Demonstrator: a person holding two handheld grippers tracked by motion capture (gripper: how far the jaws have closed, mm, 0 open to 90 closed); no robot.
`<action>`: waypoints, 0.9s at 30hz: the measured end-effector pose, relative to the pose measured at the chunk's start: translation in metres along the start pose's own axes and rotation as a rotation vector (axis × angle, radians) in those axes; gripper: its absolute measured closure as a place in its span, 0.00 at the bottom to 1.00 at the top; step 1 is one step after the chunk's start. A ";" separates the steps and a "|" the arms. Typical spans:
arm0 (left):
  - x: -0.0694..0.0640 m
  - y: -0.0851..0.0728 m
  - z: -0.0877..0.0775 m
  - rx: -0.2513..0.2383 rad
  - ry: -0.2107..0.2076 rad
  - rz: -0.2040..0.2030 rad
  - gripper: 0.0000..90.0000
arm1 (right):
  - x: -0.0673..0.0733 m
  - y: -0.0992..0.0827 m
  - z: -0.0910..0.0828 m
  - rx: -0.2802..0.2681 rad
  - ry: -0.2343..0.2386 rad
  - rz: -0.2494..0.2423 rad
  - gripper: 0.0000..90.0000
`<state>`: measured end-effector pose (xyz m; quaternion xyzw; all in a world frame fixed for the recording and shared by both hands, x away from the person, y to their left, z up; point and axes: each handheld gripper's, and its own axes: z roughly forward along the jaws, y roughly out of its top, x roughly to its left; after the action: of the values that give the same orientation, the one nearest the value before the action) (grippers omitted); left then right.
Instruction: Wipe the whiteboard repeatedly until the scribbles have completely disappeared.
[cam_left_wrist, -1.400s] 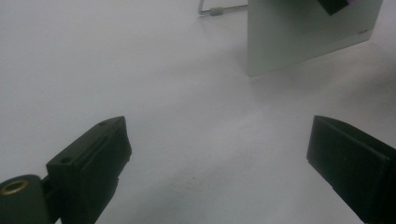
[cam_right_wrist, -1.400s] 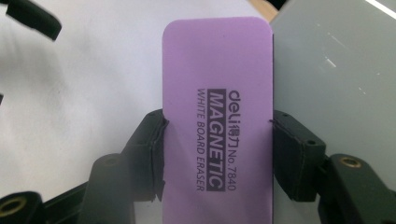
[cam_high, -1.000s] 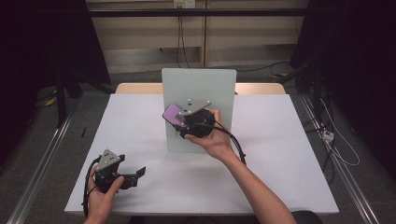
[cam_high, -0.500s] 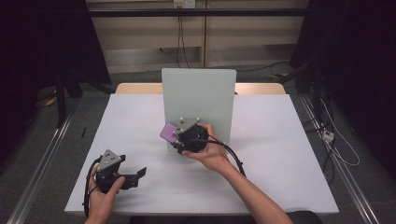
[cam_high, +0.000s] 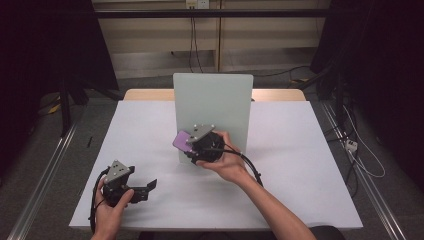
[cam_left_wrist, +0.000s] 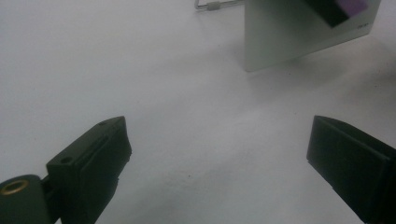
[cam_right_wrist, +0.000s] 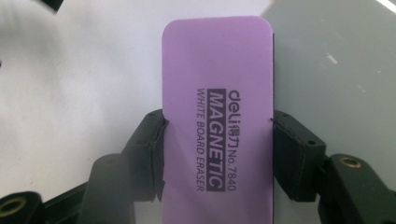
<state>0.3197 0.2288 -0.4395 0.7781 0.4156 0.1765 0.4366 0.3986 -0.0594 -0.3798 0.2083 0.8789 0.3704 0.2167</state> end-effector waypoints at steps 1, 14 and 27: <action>0.000 0.000 0.000 0.000 0.000 0.001 0.07 | -0.004 0.002 -0.005 -0.006 -0.010 0.002 0.46; -0.002 0.000 0.002 0.007 -0.005 0.009 0.07 | -0.015 0.013 -0.019 -0.055 -0.082 0.007 0.46; -0.002 0.001 0.002 0.006 -0.006 0.010 0.07 | 0.024 -0.001 0.031 0.029 0.020 -0.041 0.46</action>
<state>0.3198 0.2256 -0.4398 0.7819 0.4112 0.1751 0.4347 0.3949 -0.0301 -0.4060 0.1896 0.8905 0.3550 0.2124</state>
